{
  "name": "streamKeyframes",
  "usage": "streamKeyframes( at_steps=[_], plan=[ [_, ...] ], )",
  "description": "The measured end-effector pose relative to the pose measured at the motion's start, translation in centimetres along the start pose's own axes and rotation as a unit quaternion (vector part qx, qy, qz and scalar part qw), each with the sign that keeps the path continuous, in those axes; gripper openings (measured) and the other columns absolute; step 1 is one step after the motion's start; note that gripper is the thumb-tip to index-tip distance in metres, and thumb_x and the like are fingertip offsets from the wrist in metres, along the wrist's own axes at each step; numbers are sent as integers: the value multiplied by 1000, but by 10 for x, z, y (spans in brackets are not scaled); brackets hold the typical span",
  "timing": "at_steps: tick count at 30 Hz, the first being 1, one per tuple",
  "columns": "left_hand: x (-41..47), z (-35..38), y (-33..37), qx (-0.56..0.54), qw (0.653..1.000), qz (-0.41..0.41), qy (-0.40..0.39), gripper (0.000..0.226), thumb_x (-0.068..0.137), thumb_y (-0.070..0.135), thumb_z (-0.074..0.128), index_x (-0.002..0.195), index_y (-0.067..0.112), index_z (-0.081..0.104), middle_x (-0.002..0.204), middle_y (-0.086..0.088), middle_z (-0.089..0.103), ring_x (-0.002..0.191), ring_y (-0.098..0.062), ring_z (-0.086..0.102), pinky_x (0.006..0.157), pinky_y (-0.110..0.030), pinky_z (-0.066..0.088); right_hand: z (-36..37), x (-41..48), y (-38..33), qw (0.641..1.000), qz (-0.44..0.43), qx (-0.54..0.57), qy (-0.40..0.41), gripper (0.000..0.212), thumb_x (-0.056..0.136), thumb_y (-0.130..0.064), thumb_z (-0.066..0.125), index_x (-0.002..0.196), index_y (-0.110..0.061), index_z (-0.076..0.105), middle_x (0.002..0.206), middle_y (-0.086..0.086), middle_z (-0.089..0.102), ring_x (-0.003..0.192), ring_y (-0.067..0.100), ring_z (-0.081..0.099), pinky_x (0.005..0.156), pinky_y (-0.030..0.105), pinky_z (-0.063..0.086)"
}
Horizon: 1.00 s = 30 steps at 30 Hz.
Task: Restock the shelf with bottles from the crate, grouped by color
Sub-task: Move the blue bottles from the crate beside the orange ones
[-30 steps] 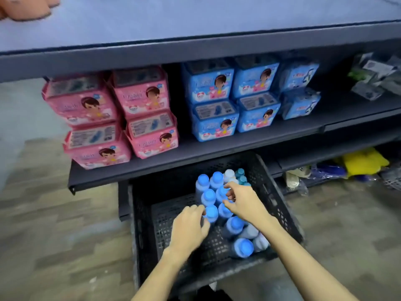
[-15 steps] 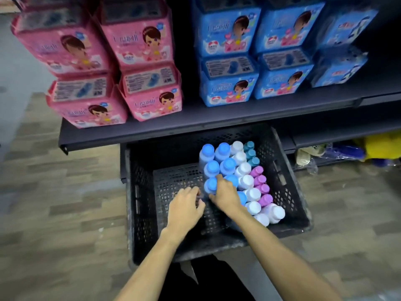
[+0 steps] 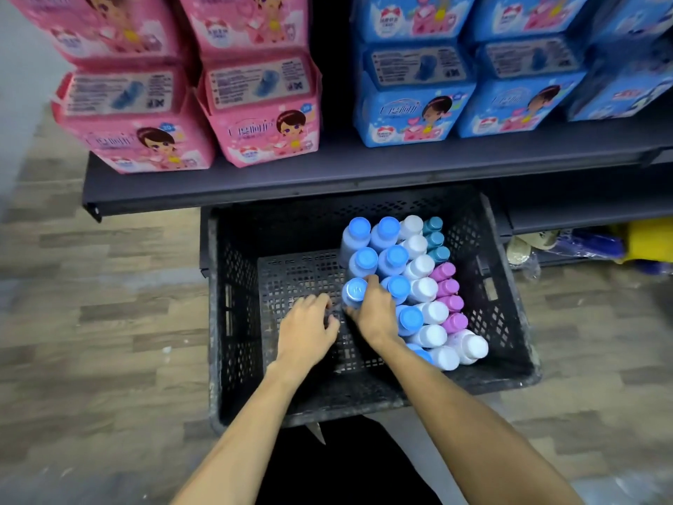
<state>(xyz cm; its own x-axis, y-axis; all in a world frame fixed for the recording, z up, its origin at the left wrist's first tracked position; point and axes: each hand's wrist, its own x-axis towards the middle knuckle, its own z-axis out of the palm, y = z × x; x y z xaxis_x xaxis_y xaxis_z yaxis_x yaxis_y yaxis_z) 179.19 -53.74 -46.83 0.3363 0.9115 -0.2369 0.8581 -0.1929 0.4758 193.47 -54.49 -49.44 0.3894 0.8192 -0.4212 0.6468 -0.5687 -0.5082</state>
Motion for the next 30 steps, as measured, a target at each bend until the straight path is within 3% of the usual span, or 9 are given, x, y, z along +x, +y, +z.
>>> streamKeyframes(
  at_steps=[5, 10, 13, 17, 23, 27, 30],
  plan=[
    [6, 2, -3, -1, 1000, -3, -2, 14, 85, 26, 54, 95, 16, 55, 88, 3, 58, 87, -19, 51, 66, -34, 43, -2, 6, 1, 1000, 1, 4, -6, 49, 78, -22, 82, 112, -11, 48, 105, 11, 68, 95, 32, 66, 78, 43, 55],
    [13, -13, 5, 5, 999, 23, 24, 11, 85, 26, 55, 92, 18, 53, 85, 5, 55, 84, -17, 49, 62, -31, 40, -22, 3, -6, 999, -17, -24, -28, 51, 78, -29, 78, 114, -10, 48, 99, 12, 68, 93, 34, 65, 70, 36, 50],
    [18, -33, 11, 21, 998, 39, 48, 13, 86, 26, 55, 96, 18, 55, 87, 5, 56, 86, -18, 51, 61, -31, 40, -51, -7, -22, 999, -51, 7, 2, 38, 78, -35, 72, 104, -14, 54, 86, 0, 62, 81, 24, 61, 61, 28, 41],
    [28, -78, 20, 61, 992, 47, 104, 15, 84, 26, 56, 95, 15, 56, 86, -1, 57, 84, -25, 57, 61, -35, 43, -115, -15, -63, 992, -113, 1, 58, 46, 73, -49, 75, 97, -16, 56, 85, 1, 65, 82, 26, 62, 65, 32, 44],
    [44, -177, 47, 76, 976, 101, 178, 19, 86, 31, 56, 99, 17, 56, 89, 1, 60, 87, -25, 60, 65, -36, 46, -219, -30, -140, 943, -287, -20, 168, 59, 67, -55, 79, 103, -12, 60, 87, 5, 69, 84, 29, 63, 66, 35, 42],
    [44, -243, 72, 92, 957, 138, 238, 21, 87, 35, 55, 100, 19, 55, 87, 3, 62, 85, -26, 61, 63, -36, 45, -273, -48, -185, 911, -351, -1, 217, 58, 66, -58, 77, 100, -13, 61, 88, 3, 70, 83, 26, 63, 69, 37, 47],
    [39, -283, 89, 107, 940, 157, 284, 17, 85, 36, 55, 88, 20, 50, 81, 4, 61, 78, -24, 60, 56, -32, 35, -305, -65, -209, 897, -375, -7, 234, 56, 64, -64, 71, 90, -16, 57, 76, -5, 63, 74, 23, 59, 67, 37, 49]
  ],
)
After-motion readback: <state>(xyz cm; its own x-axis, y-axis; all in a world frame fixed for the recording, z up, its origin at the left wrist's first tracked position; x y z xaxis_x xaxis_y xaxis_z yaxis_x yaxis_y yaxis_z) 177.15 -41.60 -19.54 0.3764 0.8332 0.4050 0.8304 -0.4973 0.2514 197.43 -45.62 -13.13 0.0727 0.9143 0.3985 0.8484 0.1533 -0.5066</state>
